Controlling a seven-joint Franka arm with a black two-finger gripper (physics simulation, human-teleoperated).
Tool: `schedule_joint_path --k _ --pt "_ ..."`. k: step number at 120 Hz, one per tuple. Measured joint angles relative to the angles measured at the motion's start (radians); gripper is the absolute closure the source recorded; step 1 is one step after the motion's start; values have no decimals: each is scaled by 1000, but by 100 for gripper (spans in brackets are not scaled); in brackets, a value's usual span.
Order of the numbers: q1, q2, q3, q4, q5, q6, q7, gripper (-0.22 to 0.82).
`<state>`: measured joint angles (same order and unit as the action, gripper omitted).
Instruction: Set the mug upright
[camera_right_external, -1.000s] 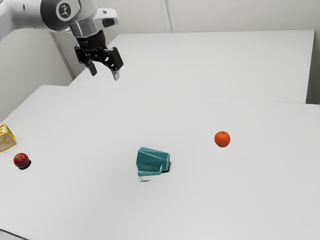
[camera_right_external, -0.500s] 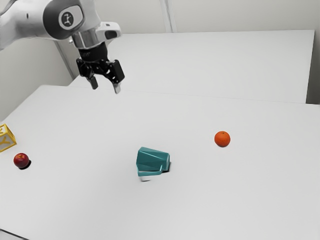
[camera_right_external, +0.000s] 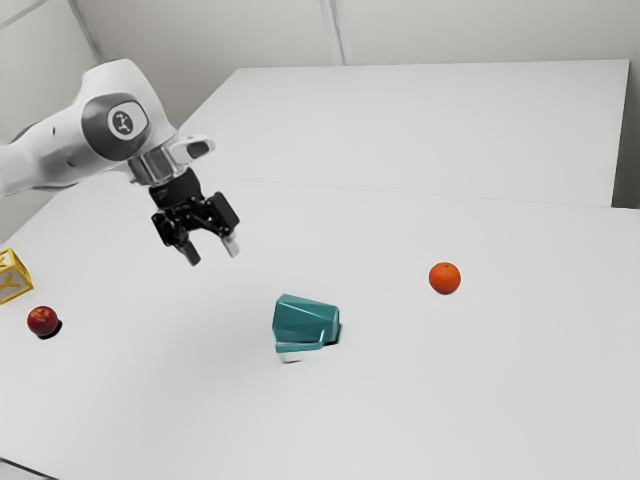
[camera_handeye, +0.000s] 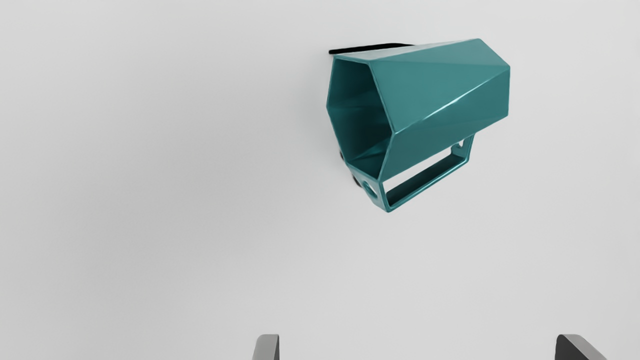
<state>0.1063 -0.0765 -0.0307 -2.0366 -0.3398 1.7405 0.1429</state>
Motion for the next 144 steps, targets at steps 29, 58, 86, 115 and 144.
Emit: schedule_joint_path --k 29,58,86,115,144 --pt "37 46 1 -105 -202 125 162 0" --pt "59 147 2 -134 -363 193 320 0" --pt "53 221 1 -174 -543 231 457 0" --pt "55 254 -1 -183 -633 235 576 0" --pt "59 287 -1 -182 -698 199 674 1"
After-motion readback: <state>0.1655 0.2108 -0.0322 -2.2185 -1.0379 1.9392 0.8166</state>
